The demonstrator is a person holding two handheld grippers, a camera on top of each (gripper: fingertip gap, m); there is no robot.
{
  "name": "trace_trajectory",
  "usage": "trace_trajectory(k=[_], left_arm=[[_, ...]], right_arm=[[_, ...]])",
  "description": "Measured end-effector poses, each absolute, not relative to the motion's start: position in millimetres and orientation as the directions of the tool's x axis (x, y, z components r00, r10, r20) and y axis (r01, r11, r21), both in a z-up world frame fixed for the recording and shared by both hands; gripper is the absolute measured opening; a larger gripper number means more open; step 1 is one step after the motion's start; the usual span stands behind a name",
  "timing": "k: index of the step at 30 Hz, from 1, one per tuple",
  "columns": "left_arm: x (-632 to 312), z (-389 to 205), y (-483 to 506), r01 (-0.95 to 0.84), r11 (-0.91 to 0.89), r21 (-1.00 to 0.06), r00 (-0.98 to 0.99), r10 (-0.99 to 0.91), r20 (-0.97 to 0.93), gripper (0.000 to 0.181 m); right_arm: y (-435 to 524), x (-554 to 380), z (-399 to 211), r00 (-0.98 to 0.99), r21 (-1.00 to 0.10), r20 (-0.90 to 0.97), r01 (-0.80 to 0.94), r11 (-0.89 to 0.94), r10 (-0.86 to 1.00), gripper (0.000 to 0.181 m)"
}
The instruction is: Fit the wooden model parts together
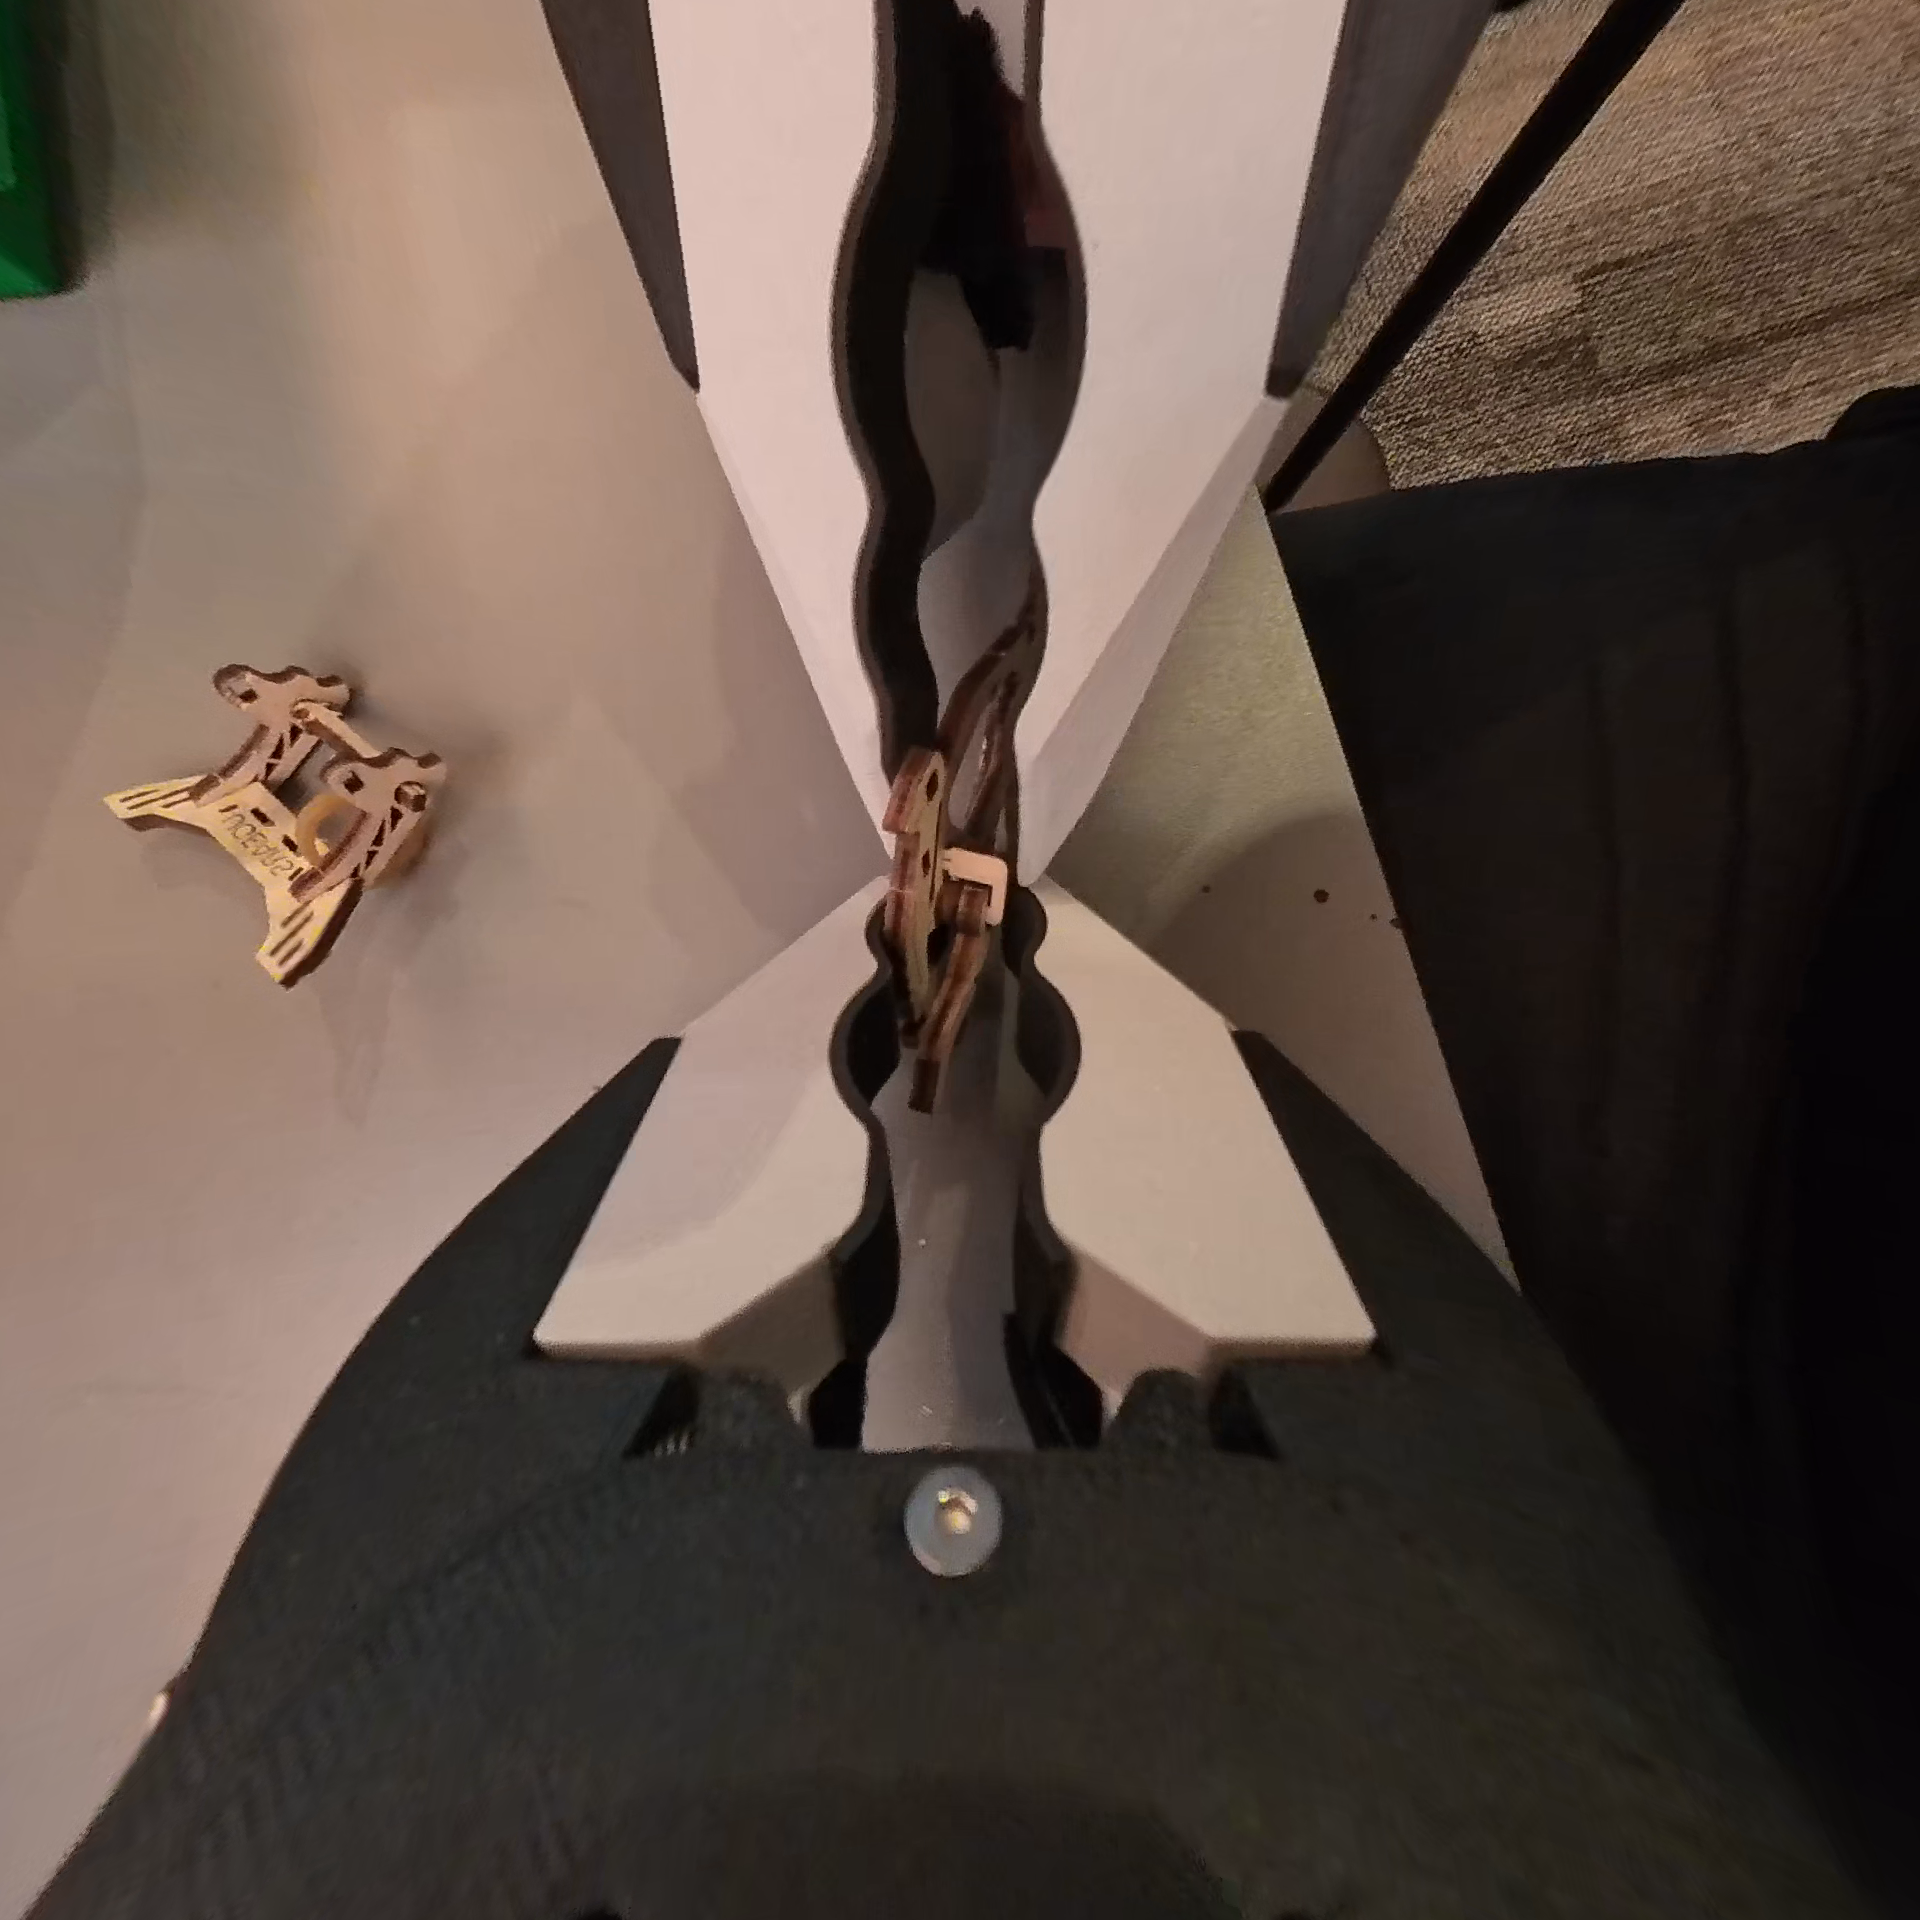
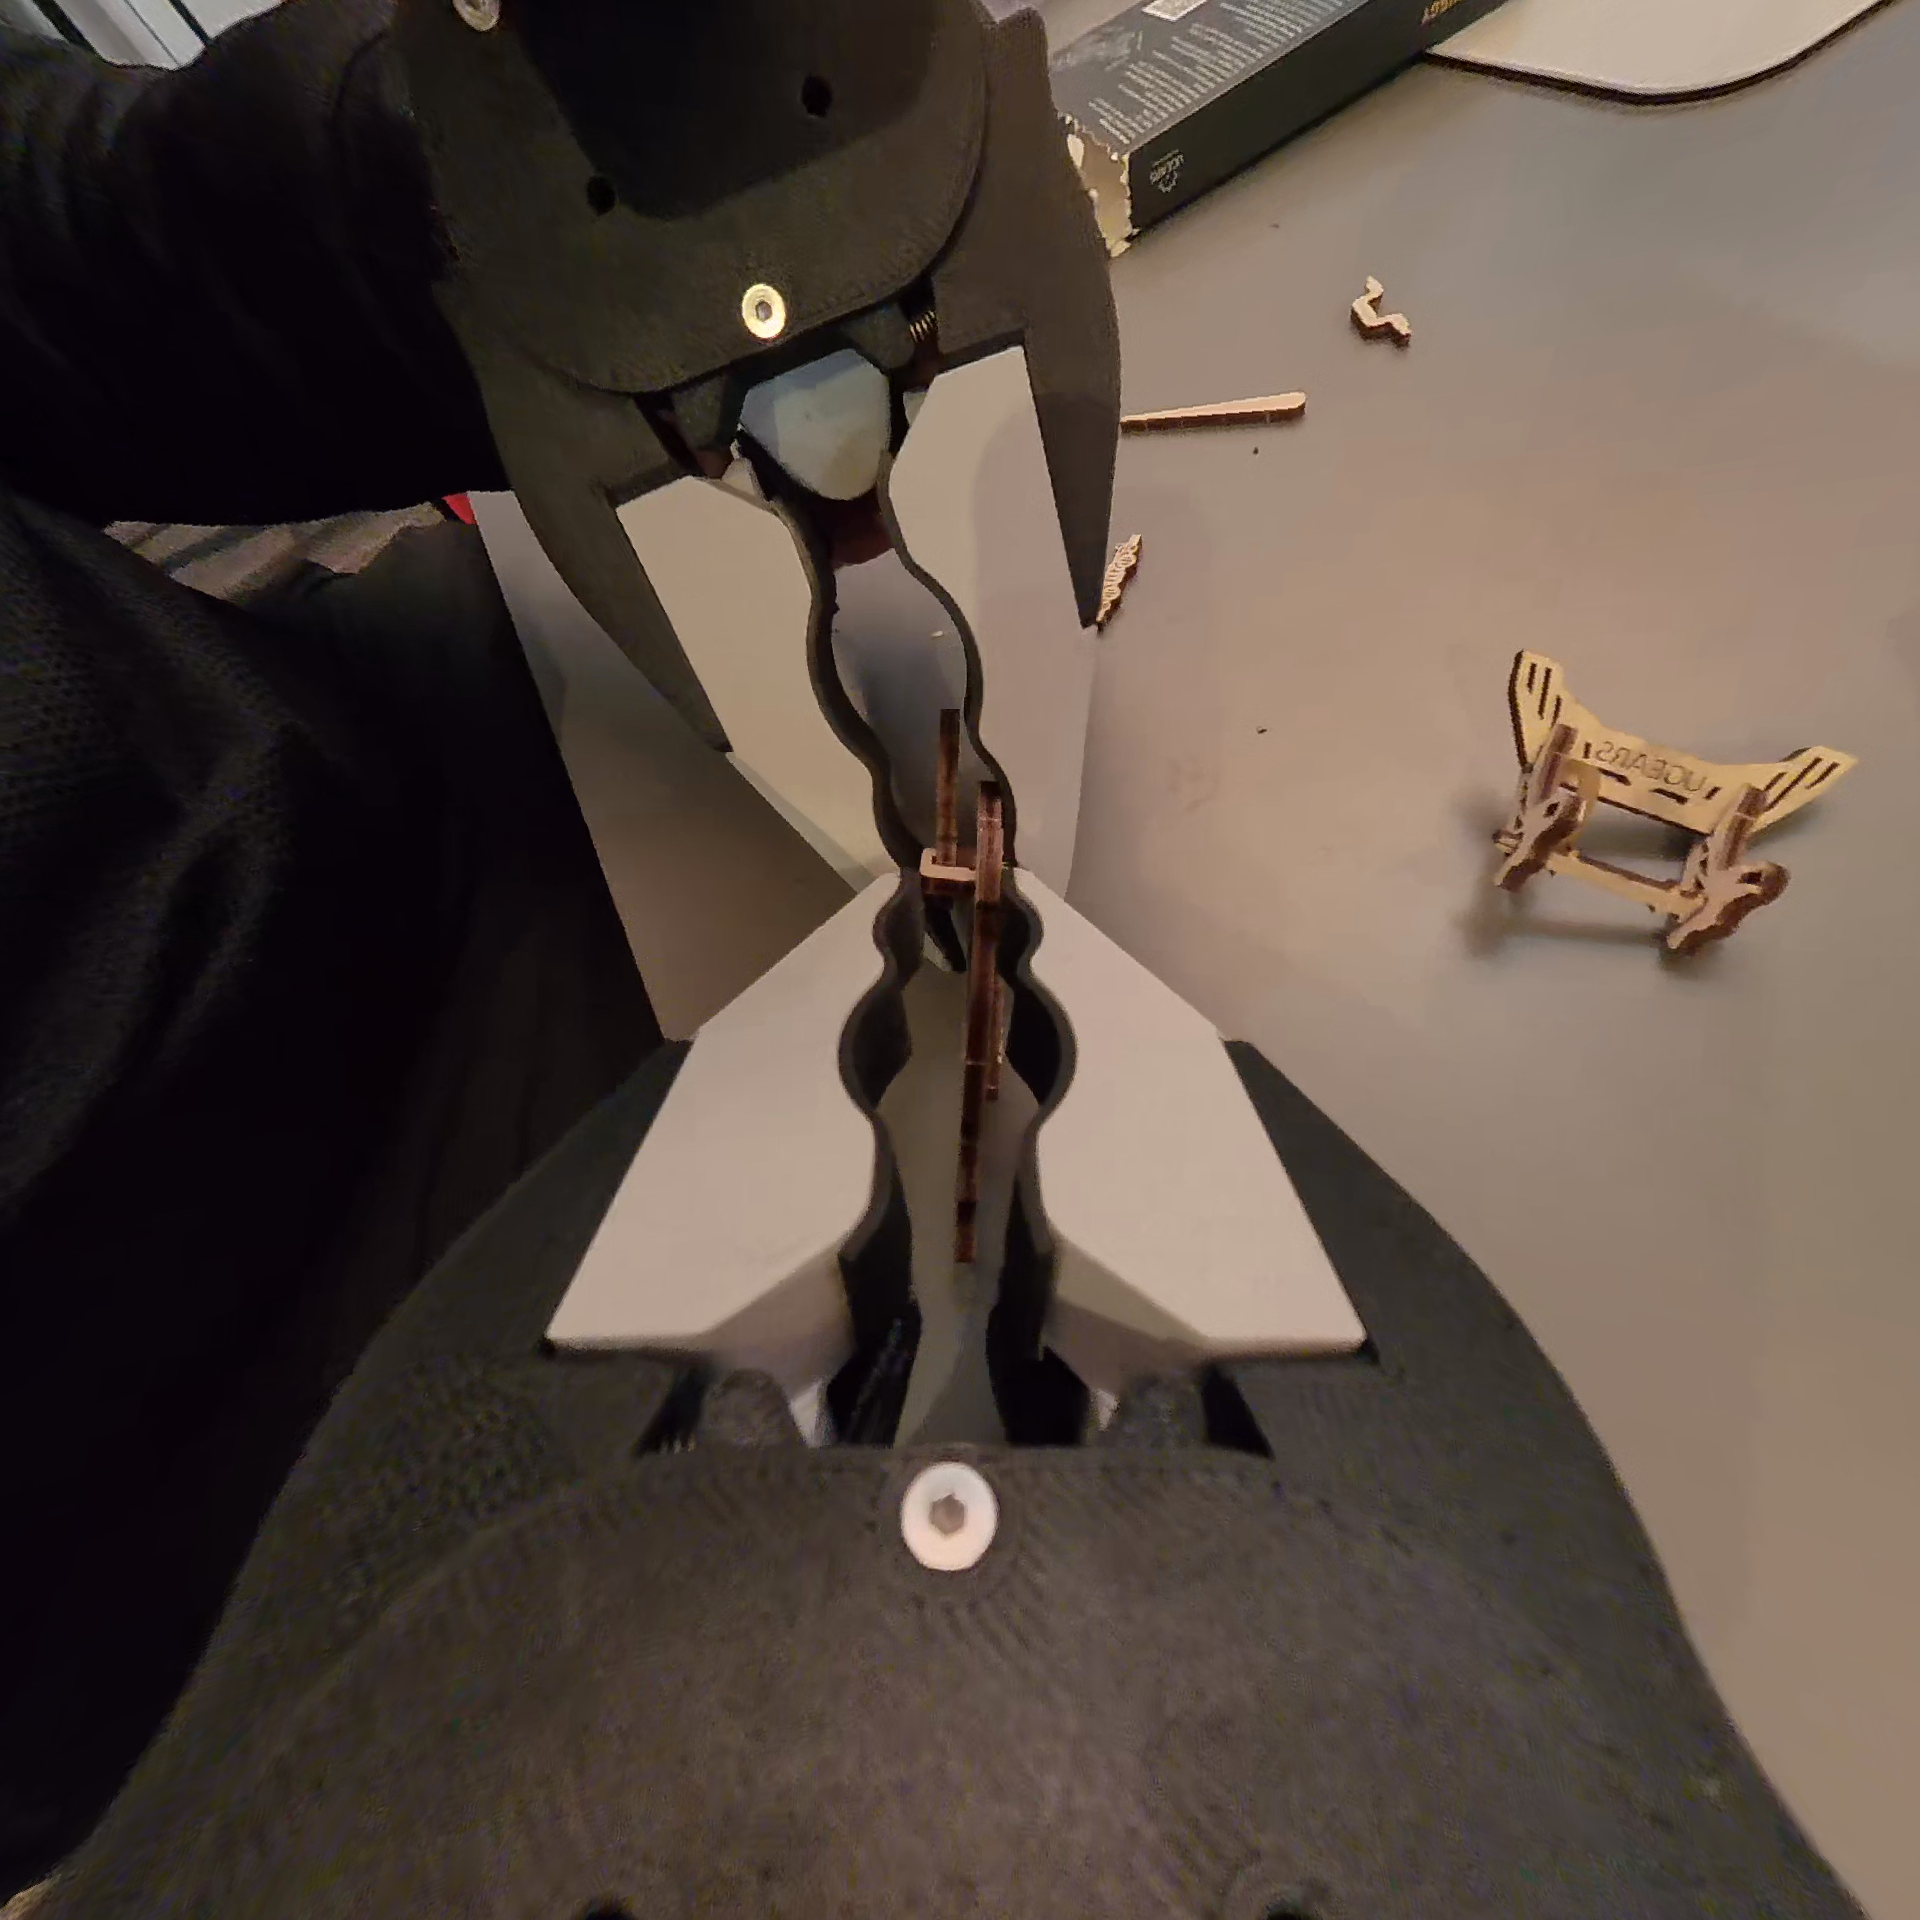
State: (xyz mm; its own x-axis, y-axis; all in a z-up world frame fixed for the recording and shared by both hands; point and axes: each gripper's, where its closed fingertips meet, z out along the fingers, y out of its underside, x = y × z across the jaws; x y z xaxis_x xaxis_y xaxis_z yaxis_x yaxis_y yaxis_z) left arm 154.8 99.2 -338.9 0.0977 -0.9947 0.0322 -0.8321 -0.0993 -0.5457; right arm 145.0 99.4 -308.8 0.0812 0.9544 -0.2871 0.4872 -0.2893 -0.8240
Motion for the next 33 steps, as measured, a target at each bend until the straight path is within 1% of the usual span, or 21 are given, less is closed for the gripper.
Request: trace_trajectory(k=[6, 10, 12, 15, 21, 25, 33], left_arm=[[155.0, -339.5, 100.5, -0.841, -0.080, -0.534, 0.089, -0.996, 0.010, 0.013], [155.4, -339.7, 102.0, -0.840, -0.075, -0.538, 0.090, -0.996, -0.002, 0.012], [155.0, -339.6, 98.0, -0.840, -0.075, -0.537, 0.075, -0.997, 0.022, 0.012], [155.3, -338.8, 97.1, -0.821, -0.100, -0.562, 0.084, -0.995, 0.055, 0.013], [155.1, -334.2, 93.9, -0.781, -0.115, -0.614, 0.096, -0.993, 0.064, 0.015], [152.5, -337.7, 92.3, -0.804, -0.066, -0.590, 0.067, -0.998, 0.020, 0.013], [153.9, -335.7, 96.2, -0.816, -0.044, -0.576, 0.076, -0.997, -0.031, 0.011]], right_arm=[[99.8, 145.7, -309.4, 0.072, -0.821, -0.251, 0.512, -0.252, 0.965, 0.009], [100.9, 146.0, -309.4, 0.075, -0.824, -0.259, 0.504, -0.261, 0.963, 0.010], [98.3, 145.6, -309.4, 0.061, -0.821, -0.285, 0.499, -0.277, 0.957, 0.010], [97.9, 144.5, -308.8, 0.056, -0.826, -0.289, 0.490, -0.279, 0.956, 0.010], [94.9, 146.1, -305.6, 0.030, -0.837, -0.284, 0.479, -0.263, 0.958, 0.010], [92.5, 144.1, -308.4, 0.023, -0.831, -0.270, 0.500, -0.245, 0.963, 0.010], [95.3, 146.0, -307.5, 0.037, -0.831, -0.270, 0.497, -0.252, 0.962, 0.009]])
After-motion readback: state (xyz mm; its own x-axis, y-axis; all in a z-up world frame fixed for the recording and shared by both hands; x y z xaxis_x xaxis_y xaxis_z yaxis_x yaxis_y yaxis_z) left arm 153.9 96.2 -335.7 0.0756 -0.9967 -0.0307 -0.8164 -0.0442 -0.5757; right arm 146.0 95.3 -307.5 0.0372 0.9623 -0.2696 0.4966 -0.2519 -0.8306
